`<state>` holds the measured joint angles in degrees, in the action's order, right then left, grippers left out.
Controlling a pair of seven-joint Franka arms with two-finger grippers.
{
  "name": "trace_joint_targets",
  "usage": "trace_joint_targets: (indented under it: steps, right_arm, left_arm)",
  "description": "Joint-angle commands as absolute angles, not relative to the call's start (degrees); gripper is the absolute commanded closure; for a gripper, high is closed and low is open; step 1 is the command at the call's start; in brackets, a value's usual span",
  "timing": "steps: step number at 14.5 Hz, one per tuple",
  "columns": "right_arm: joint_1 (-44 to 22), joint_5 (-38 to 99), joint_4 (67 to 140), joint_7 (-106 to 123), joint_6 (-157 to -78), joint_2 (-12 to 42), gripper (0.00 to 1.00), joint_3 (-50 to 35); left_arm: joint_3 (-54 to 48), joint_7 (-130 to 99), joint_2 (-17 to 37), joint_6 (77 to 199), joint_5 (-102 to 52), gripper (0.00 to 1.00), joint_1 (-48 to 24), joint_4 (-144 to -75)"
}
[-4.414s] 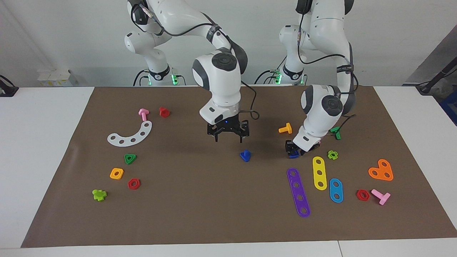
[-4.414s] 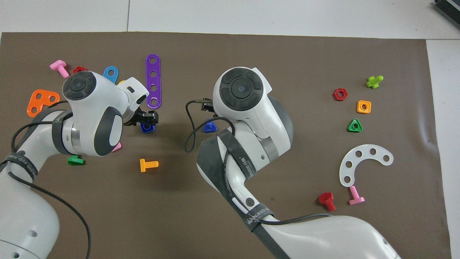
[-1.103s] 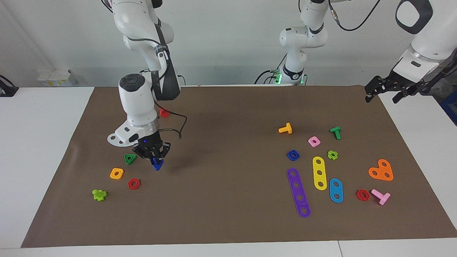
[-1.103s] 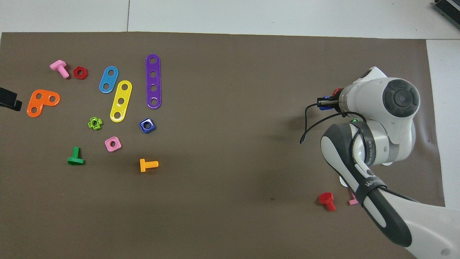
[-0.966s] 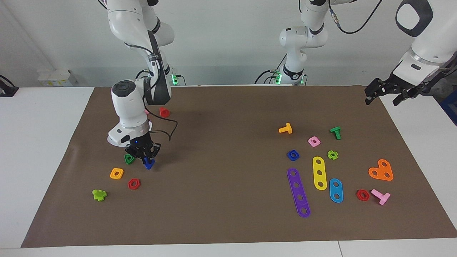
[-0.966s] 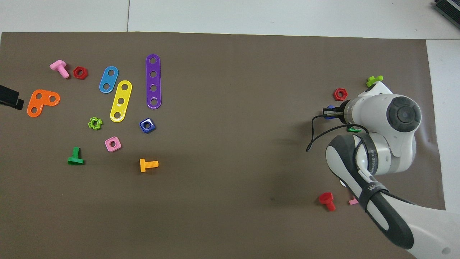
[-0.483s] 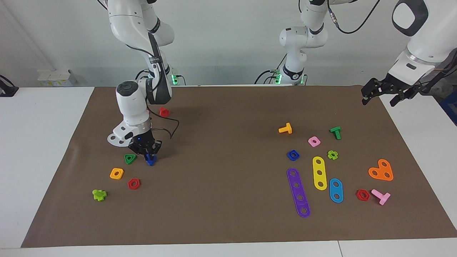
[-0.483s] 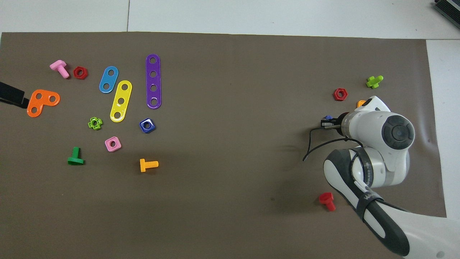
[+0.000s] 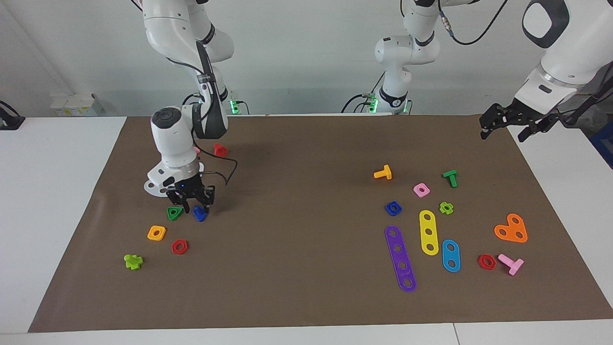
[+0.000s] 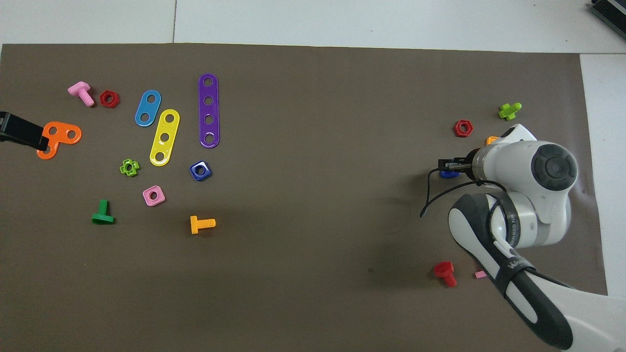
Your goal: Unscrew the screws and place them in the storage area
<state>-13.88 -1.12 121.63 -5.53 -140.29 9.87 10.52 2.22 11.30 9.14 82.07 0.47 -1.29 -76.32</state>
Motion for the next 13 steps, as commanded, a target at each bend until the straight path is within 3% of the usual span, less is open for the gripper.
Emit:
trace_joint_targets:
  steps: [1,3,7,10,13]
  right_arm:
    - [-11.3,-0.4,108.2,-4.8,-120.9,8.9,0.0,9.8]
    - [-10.4,-0.4,105.4,-4.7,-114.1,6.0,0.0,9.8]
    - [-8.7,-0.4,105.1,-0.9,-102.3,-2.3,0.0,10.0]
    - [-4.6,-0.5,106.1,3.6,-94.5,-5.4,0.0,10.0]
    - [-3.2,-0.5,104.3,5.6,-93.4,-6.3,0.0,10.1]
  left_arm:
    - [-3.1,6.6,7.7,80.9,2.0,0.0,2.9,-75.9]
    - [-5.8,4.3,5.9,82.1,2.1,0.0,4.9,-78.5]
    - [-7.0,4.0,0.4,90.7,1.7,0.0,5.5,-89.8]
    - [-7.0,4.0,0.4,90.5,1.7,0.0,5.8,-89.8]
    - [-6.8,4.2,1.1,90.3,1.4,0.0,5.9,-89.9]
